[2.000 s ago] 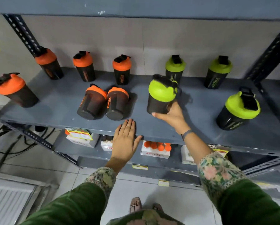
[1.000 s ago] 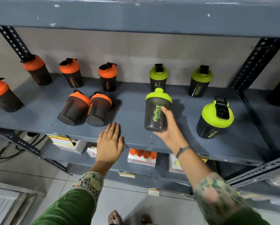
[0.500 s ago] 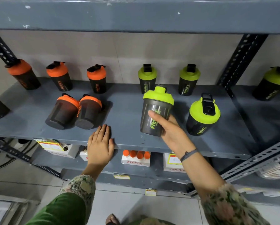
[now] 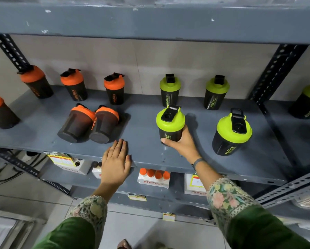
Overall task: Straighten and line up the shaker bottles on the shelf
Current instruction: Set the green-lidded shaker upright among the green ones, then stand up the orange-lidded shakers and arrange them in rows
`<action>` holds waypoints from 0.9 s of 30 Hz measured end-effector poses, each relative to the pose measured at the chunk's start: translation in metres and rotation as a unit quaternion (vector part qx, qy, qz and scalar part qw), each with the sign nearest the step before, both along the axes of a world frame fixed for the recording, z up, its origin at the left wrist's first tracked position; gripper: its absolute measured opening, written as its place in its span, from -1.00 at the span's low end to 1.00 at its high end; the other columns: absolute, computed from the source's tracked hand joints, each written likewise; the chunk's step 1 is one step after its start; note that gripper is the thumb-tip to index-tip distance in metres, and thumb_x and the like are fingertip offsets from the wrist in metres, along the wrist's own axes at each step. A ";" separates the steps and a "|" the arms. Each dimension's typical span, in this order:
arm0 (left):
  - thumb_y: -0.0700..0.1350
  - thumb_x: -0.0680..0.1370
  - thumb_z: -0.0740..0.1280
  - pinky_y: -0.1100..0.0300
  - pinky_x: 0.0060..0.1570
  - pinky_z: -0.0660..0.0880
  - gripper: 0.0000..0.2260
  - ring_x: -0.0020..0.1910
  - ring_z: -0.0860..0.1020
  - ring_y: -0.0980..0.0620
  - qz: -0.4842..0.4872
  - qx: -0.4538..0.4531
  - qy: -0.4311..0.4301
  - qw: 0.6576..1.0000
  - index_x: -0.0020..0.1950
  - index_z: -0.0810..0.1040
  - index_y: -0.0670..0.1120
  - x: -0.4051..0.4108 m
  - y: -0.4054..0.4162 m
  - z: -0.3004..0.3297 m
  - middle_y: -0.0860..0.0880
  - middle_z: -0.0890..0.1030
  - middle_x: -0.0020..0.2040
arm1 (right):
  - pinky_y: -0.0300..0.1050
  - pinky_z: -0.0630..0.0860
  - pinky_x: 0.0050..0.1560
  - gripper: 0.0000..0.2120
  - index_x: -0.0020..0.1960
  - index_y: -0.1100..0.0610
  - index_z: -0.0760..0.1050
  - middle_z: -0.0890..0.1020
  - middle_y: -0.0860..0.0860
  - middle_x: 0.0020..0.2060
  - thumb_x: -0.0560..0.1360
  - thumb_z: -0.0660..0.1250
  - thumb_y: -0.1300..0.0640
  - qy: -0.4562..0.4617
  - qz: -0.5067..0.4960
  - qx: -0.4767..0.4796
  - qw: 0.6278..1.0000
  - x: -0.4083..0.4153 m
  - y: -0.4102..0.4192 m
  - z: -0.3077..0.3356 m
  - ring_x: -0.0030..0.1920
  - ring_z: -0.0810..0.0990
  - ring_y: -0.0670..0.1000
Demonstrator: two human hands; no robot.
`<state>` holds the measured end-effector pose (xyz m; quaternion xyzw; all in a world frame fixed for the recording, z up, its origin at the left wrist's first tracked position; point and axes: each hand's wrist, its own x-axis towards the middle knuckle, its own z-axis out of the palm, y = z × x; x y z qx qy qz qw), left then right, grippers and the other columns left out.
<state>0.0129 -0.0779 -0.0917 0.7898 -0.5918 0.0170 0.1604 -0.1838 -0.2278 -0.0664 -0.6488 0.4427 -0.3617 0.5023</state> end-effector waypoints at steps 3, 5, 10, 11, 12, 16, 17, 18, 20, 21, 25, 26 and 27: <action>0.02 0.56 0.02 -0.09 0.31 0.29 -0.52 0.32 0.39 -0.18 -0.004 -0.068 0.023 0.997 0.40 0.34 -0.19 0.007 0.015 0.003 -0.21 0.45 0.35 | -0.08 0.40 0.31 -0.09 0.37 0.08 0.25 0.49 0.02 0.26 0.14 0.62 0.03 -0.044 -0.049 -0.022 0.998 -0.003 0.017 -0.007 0.29 0.47 -0.02; -0.03 0.53 0.07 -0.12 0.30 0.28 -0.52 0.32 0.36 -0.19 0.046 -0.126 0.052 0.990 0.40 0.32 -0.21 0.020 0.030 0.003 -0.23 0.43 0.34 | -0.08 0.43 0.18 -0.24 0.32 0.04 0.30 0.51 0.08 0.11 0.22 0.58 0.07 -0.080 -0.173 -0.024 0.981 -0.004 0.047 -0.009 0.16 0.52 0.05; -0.04 0.55 0.07 -0.16 0.24 0.35 -0.54 0.23 0.40 -0.26 0.159 -0.130 0.070 0.976 0.37 0.34 -0.25 0.070 0.052 0.005 -0.29 0.44 0.29 | -0.27 0.49 -0.09 -0.71 0.01 -0.10 0.44 0.59 0.13 -0.05 0.36 0.47 0.03 -0.058 -0.136 -0.016 0.989 0.041 0.099 0.010 -0.08 0.59 0.12; -0.03 0.55 0.07 -0.15 0.22 0.37 -0.54 0.21 0.42 -0.26 0.149 -0.115 0.065 0.980 0.37 0.35 -0.25 0.078 0.053 0.007 -0.29 0.45 0.29 | -0.33 0.47 -0.08 -0.70 0.07 -0.01 0.47 0.58 0.12 -0.04 0.38 0.46 0.06 -0.048 -0.099 0.022 0.994 0.061 0.097 0.015 -0.08 0.57 0.07; -0.03 0.55 0.07 -0.13 0.21 0.38 -0.54 0.20 0.44 -0.26 0.128 -0.098 0.053 0.986 0.36 0.36 -0.25 0.086 0.054 0.008 -0.29 0.46 0.28 | -0.31 0.47 -0.01 -0.60 0.17 0.09 0.47 0.56 0.11 -0.01 0.39 0.45 0.04 -0.046 -0.064 0.070 0.994 0.082 0.092 0.023 -0.05 0.55 0.03; 0.03 0.56 0.04 -0.07 0.24 0.33 -0.51 0.23 0.46 -0.24 0.041 -0.005 -0.030 0.999 0.37 0.37 -0.24 0.111 0.052 0.005 -0.26 0.46 0.31 | -0.05 0.39 0.20 -0.21 0.31 0.15 0.33 0.48 -0.01 0.14 0.26 0.43 -0.29 -0.049 0.022 0.283 0.958 0.167 0.062 0.056 0.17 0.47 0.02; 0.08 0.58 0.00 -0.06 0.28 0.28 -0.49 0.26 0.44 -0.23 0.033 0.019 -0.046 0.998 0.38 0.36 -0.22 0.116 0.051 0.002 -0.24 0.45 0.33 | -0.07 0.40 0.17 -0.13 0.32 0.14 0.31 0.48 -0.05 0.12 0.19 0.46 -0.32 -0.046 0.025 0.308 0.950 0.187 0.055 0.059 0.17 0.48 0.01; 0.13 0.58 -0.03 -0.04 0.31 0.23 -0.46 0.29 0.42 -0.22 0.026 0.040 -0.059 0.997 0.39 0.34 -0.21 0.120 0.049 -0.001 -0.23 0.44 0.35 | -0.06 0.44 0.17 0.01 0.34 0.13 0.30 0.50 -0.08 0.15 0.06 0.49 -0.38 -0.037 0.012 0.321 0.946 0.208 0.047 0.053 0.19 0.51 0.02; 0.17 0.58 -0.04 0.00 0.33 0.11 -0.43 0.32 0.40 -0.21 0.012 0.067 -0.076 0.995 0.41 0.30 -0.19 0.127 0.047 -0.005 -0.22 0.42 0.36 | 0.04 0.48 0.25 0.39 0.41 0.11 0.25 0.51 0.00 0.28 -0.31 0.47 -0.48 -0.012 -0.008 0.308 0.951 0.248 0.024 0.019 0.25 0.52 0.08; 0.18 0.57 -0.03 0.01 0.32 0.09 -0.42 0.32 0.40 -0.21 0.009 0.073 -0.079 0.994 0.42 0.30 -0.18 0.128 0.046 -0.006 -0.23 0.43 0.36 | 0.06 0.47 0.28 0.47 0.44 0.15 0.21 0.46 0.05 0.34 -0.37 0.46 -0.46 0.009 -0.012 0.291 0.957 0.264 0.013 -0.005 0.29 0.49 0.09; 0.21 0.59 -0.12 0.01 0.33 0.06 -0.38 0.33 0.40 -0.20 0.000 0.083 -0.070 0.994 0.41 0.32 -0.20 0.129 0.046 -0.006 -0.22 0.43 0.36 | 0.06 0.53 0.21 0.09 0.36 0.29 0.32 0.53 0.16 0.28 -0.05 0.61 -0.09 -0.001 -0.052 0.272 0.961 0.265 0.033 0.015 0.22 0.56 0.13; 0.22 0.59 -0.15 0.01 0.34 0.06 -0.36 0.33 0.39 -0.20 -0.001 0.081 -0.067 0.994 0.41 0.32 -0.20 0.129 0.046 -0.006 -0.22 0.42 0.37 | 0.06 0.56 0.17 -0.07 0.30 0.28 0.40 0.57 0.15 0.22 0.03 0.61 -0.02 -0.025 -0.053 0.286 0.957 0.261 0.035 0.020 0.15 0.59 0.14; 0.24 0.59 -0.17 0.00 0.34 0.07 -0.35 0.34 0.38 -0.19 -0.003 0.078 -0.064 0.995 0.42 0.32 -0.20 0.129 0.046 -0.007 -0.22 0.41 0.37 | 0.06 0.57 0.12 -0.25 0.23 0.27 0.48 0.61 0.18 0.16 0.11 0.60 0.04 -0.053 -0.038 0.299 0.952 0.256 0.037 0.026 0.09 0.62 0.16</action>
